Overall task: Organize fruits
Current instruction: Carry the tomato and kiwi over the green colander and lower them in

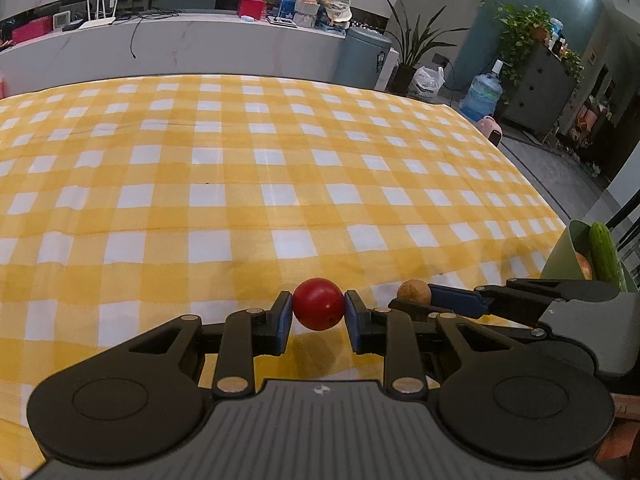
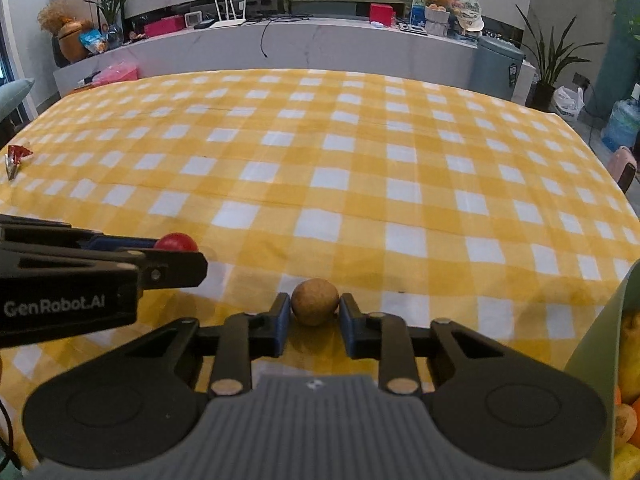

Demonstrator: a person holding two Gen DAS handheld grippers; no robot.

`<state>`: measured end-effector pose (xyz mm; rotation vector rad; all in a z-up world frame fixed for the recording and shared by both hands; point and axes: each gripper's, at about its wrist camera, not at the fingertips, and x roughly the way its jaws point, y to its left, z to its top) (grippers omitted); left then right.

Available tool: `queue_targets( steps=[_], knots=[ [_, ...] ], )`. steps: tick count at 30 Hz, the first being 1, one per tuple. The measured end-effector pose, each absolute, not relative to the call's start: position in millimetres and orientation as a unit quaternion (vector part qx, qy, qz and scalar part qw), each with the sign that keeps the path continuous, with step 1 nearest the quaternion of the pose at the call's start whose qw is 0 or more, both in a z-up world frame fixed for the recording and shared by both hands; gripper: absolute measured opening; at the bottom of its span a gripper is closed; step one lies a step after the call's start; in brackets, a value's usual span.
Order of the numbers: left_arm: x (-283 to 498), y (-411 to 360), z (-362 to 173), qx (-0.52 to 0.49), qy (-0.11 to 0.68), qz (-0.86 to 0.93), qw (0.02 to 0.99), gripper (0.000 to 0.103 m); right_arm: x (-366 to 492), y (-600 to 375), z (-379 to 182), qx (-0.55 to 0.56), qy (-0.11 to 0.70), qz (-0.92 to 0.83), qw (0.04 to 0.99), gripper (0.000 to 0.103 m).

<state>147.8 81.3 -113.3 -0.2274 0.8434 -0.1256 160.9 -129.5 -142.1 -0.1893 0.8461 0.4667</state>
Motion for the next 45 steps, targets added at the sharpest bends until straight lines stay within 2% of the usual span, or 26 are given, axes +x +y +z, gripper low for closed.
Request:
queue_targets(
  steps=[8, 21, 34, 45],
  knots=[
    [142, 80, -106, -0.109, 0.405, -0.065, 0.905, 0.031, 153, -135, -127, -0.083, 0.398, 0.227, 0.885, 0.022],
    [115, 50, -58, -0.098, 0.377, -0.089, 0.917, 0.031, 96, -190, -73, -0.050, 0.363, 0.213, 0.906, 0.022],
    [88, -17, -17, -0.055, 0.336, -0.145, 0.929, 0.031, 43, -280, -38, -0.012, 0.318, 0.156, 0.935, 0.022],
    [101, -77, -14, -0.038, 0.337, -0.220, 0.915, 0.031, 24, -353, -35, -0.004, 0.314, 0.103, 0.944, 0.022]
  ],
)
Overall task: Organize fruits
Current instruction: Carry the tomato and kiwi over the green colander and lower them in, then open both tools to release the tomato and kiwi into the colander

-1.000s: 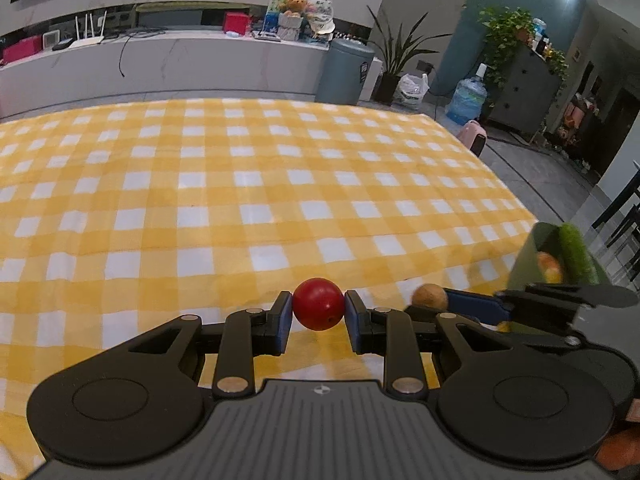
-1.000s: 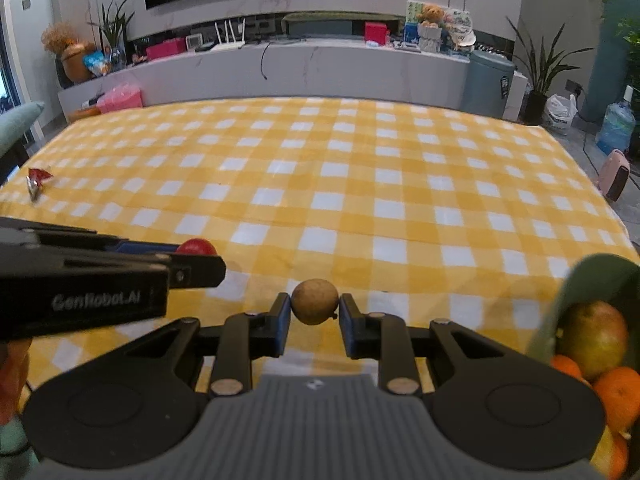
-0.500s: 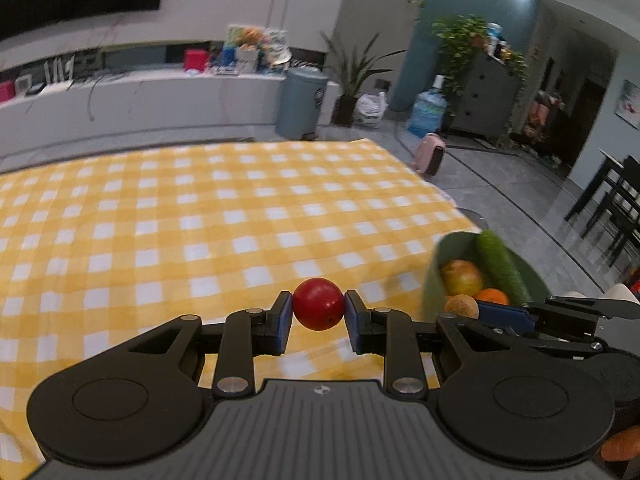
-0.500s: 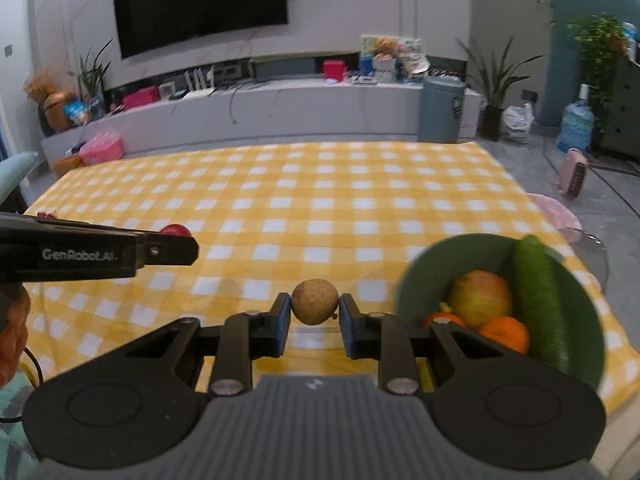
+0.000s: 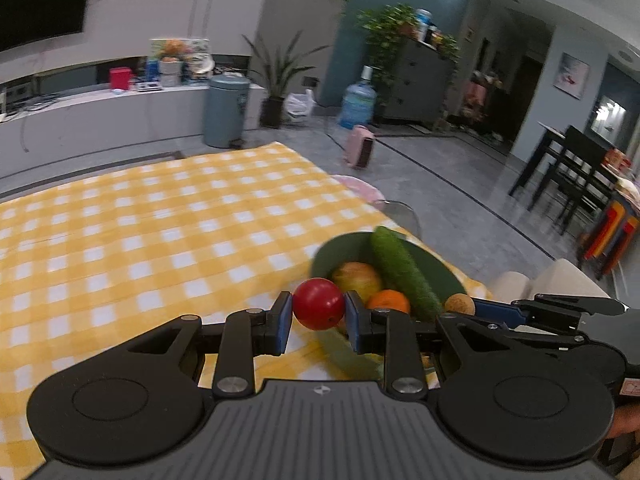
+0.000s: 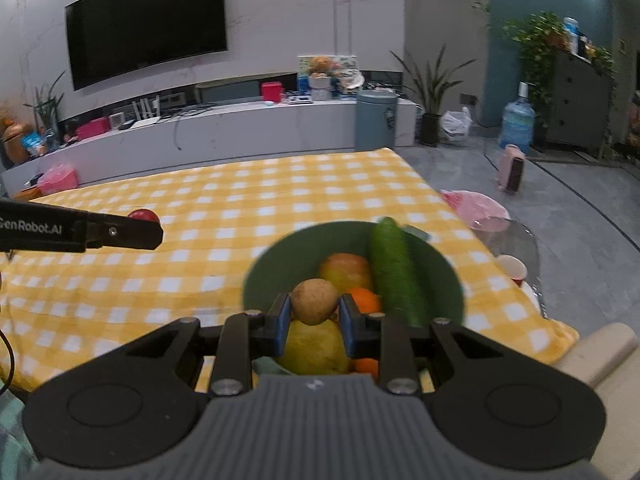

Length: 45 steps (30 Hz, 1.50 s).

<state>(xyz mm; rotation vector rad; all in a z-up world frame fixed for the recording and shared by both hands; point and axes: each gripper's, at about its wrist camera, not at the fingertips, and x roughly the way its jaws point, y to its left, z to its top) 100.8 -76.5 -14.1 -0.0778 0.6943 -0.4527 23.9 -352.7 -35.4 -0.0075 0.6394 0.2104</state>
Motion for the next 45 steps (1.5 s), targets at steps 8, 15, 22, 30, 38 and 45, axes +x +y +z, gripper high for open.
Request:
queue_targets(
  steps=[8, 15, 22, 30, 38, 45],
  knots=[
    [123, -114, -27, -0.010, 0.361, -0.261, 0.895, 0.031, 42, -379, -41, 0.013, 0.322, 0.087, 0.943, 0.022],
    [151, -140, -46, 0.013, 0.402, -0.287, 0.869, 0.031, 65, -373, -56, -0.006, 0.356, 0.118, 0.927, 0.022],
    [169, -157, -64, 0.023, 0.437, -0.305, 0.846, 0.031, 85, -371, -79, -0.008, 0.402, 0.124, 0.907, 0.022],
    [180, -168, -75, 0.045, 0.450, -0.316, 0.834, 0.031, 94, -371, -89, 0.007, 0.428, 0.126, 0.895, 0.023],
    [184, -173, -81, 0.063, 0.453, -0.317, 0.831, 0.031, 95, -378, -90, 0.031, 0.428, 0.126, 0.895, 0.024],
    [188, -175, -83, 0.076, 0.454, -0.306, 0.834, 0.032, 89, -379, -85, 0.040, 0.407, 0.122, 0.904, 0.033]
  ],
)
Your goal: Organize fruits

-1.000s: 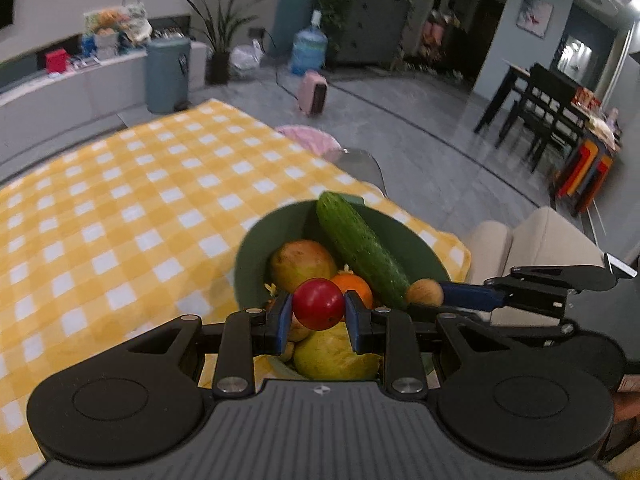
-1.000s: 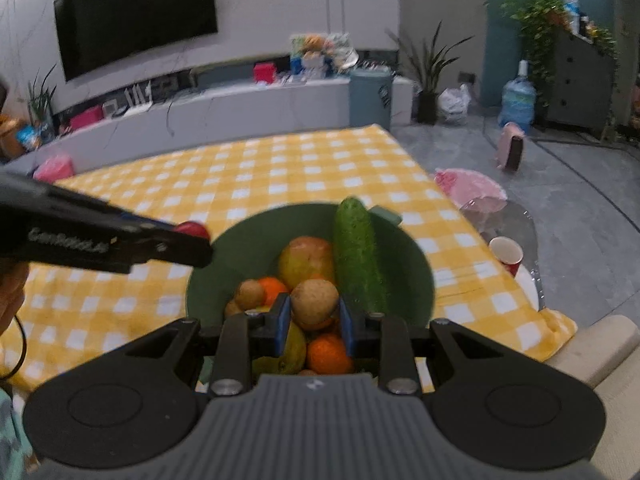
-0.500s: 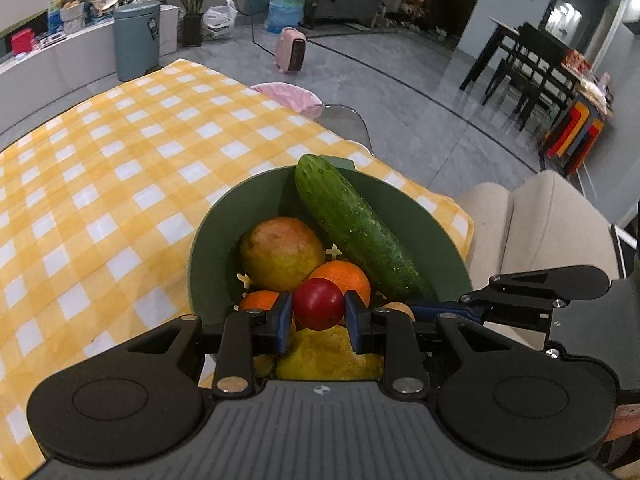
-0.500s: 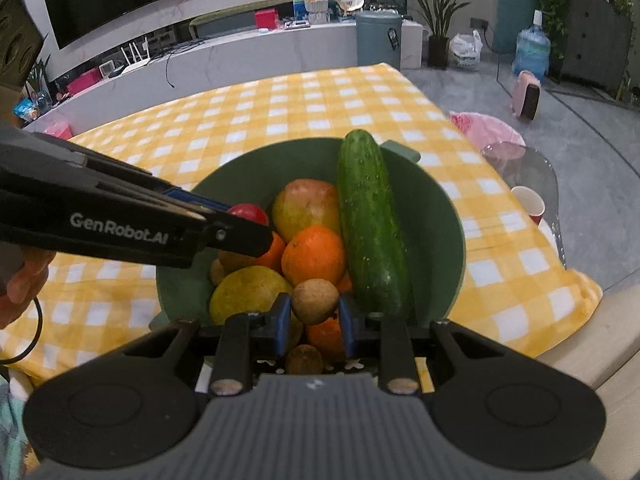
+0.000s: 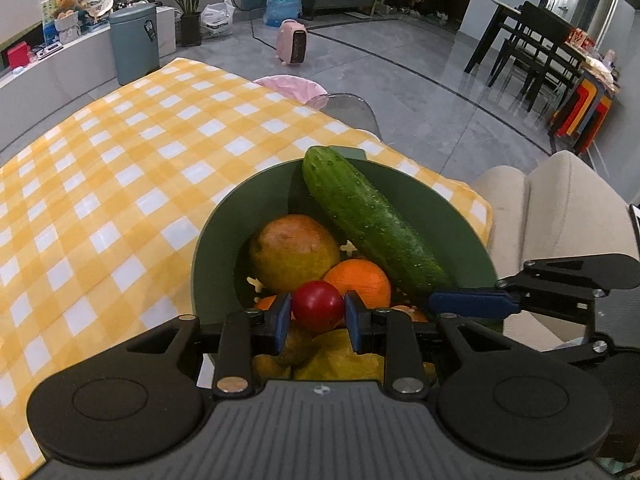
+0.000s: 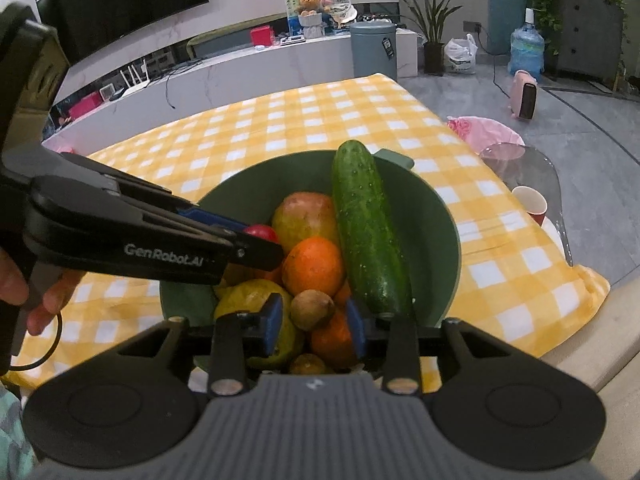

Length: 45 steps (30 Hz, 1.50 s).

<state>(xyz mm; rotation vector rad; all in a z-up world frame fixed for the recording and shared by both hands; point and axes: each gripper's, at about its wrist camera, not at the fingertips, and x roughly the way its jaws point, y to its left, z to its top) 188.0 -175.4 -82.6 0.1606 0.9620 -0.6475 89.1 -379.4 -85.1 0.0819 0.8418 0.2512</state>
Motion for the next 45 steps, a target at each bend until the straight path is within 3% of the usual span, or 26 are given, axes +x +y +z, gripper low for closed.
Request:
queue_targets(
  steps=[7, 14, 15, 16, 18, 20, 24, 31, 33, 34, 45],
  knots=[
    [190, -174, -83, 0.072, 0.458, -0.307, 0.831, 0.048, 89, -381, -86, 0.049, 0.403, 0.117, 0.906, 0.034],
    [177, -161, -61, 0.060, 0.436, -0.298, 0.847, 0.051, 87, -388, -81, 0.070, 0.389, 0.117, 0.911, 0.037],
    [173, -158, -55, 0.060, 0.429, -0.294, 0.852, 0.056, 85, -388, -79, 0.072, 0.384, 0.117, 0.913, 0.042],
    [169, -153, -48, 0.060, 0.420, -0.285, 0.860, 0.059, 83, -390, -75, 0.074, 0.376, 0.114, 0.917, 0.053],
    [160, -145, -34, 0.060, 0.401, -0.267, 0.874, 0.063, 76, -393, -66, 0.080, 0.354, 0.108, 0.925, 0.063],
    [148, -136, -19, 0.055, 0.380, -0.254, 0.888, 0.065, 70, -395, -55, 0.078, 0.336, 0.101, 0.933, 0.064],
    [122, -118, 5, 0.047, 0.338, -0.219, 0.914, 0.069, 50, -395, -25, 0.062, 0.289, 0.084, 0.952, 0.080],
    [72, -102, 29, 0.056, 0.271, -0.154, 0.948, 0.074, 9, -387, 12, 0.052, 0.241, 0.066, 0.967, 0.080],
    [57, -101, 28, 0.059, 0.253, -0.141, 0.955, 0.087, -4, -383, 14, 0.048, 0.236, 0.071, 0.968, 0.084],
    [50, -100, 27, 0.061, 0.245, -0.134, 0.958, 0.089, -11, -380, 14, 0.044, 0.233, 0.072, 0.969, 0.089],
    [2, -110, -9, 0.089, 0.258, -0.112, 0.956, 0.089, -69, -363, -15, 0.027, 0.227, 0.055, 0.972, 0.097]
  ],
)
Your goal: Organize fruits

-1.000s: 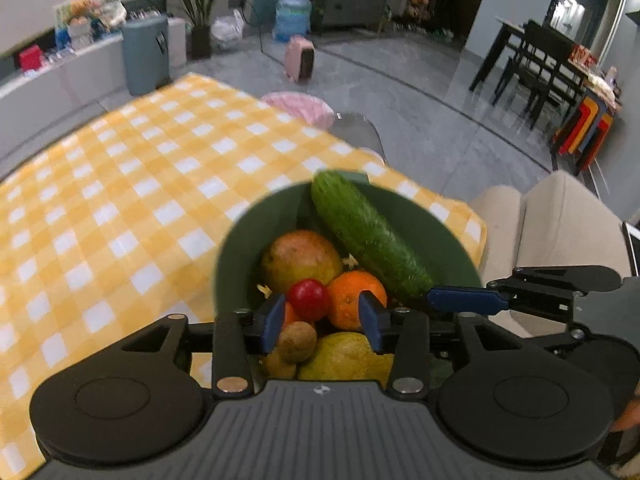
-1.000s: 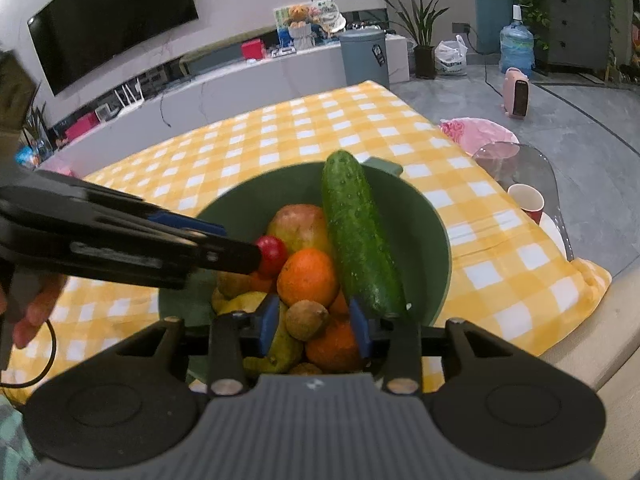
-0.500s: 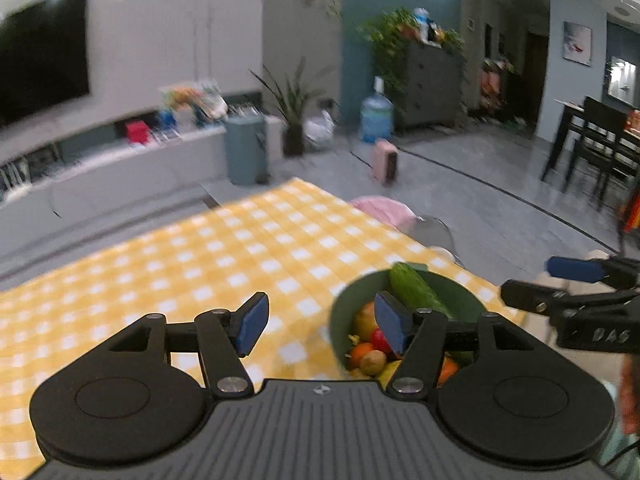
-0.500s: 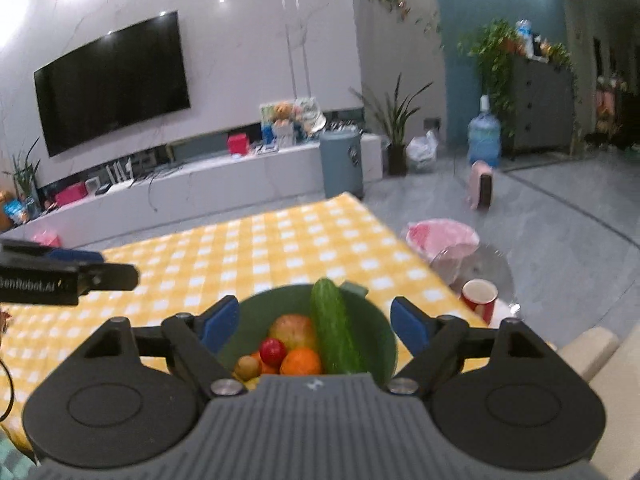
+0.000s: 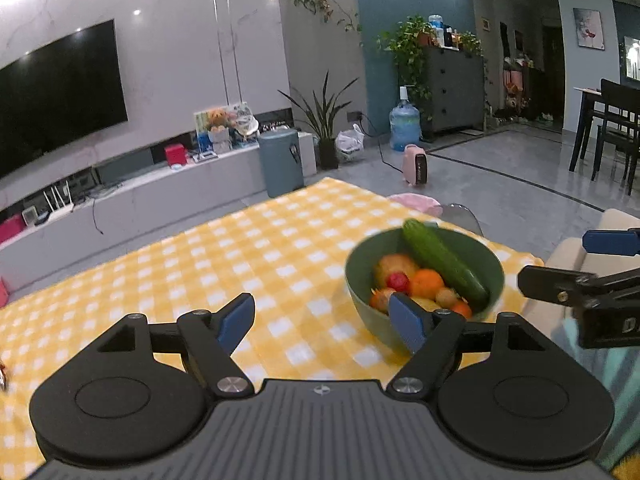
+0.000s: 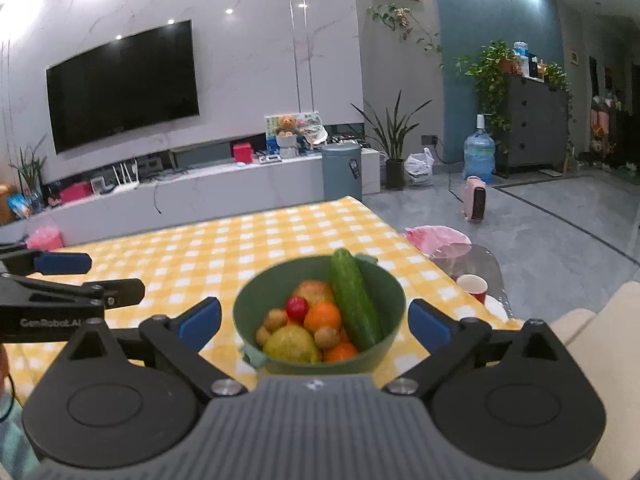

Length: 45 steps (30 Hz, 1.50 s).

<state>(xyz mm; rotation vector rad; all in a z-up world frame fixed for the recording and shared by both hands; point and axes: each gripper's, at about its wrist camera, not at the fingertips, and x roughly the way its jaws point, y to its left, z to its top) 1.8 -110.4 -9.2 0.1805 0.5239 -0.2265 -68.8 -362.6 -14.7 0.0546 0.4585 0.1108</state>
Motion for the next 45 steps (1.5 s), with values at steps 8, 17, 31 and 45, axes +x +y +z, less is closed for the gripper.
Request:
queue_targets(
  steps=[8, 17, 31, 45],
  knots=[
    [-19, -105, -33, 0.069, 0.281, -0.097, 0.952, 0.089, -92, -354, -38, 0.022, 0.224, 0.047, 0.973, 0.097],
    [-20, -100, -46, 0.055, 0.302, -0.085, 0.948, 0.089, -83, -345, -53, -0.009, 0.244, 0.049, 0.968, 0.099],
    [-18, -90, -56, 0.056, 0.331, -0.068, 0.939, 0.089, -74, -352, -60, 0.022, 0.268, 0.053, 0.962, 0.099],
    [-18, -90, -56, 0.056, 0.333, -0.067, 0.939, 0.089, -76, -354, -60, 0.031, 0.266, 0.053, 0.962, 0.099]
  ],
)
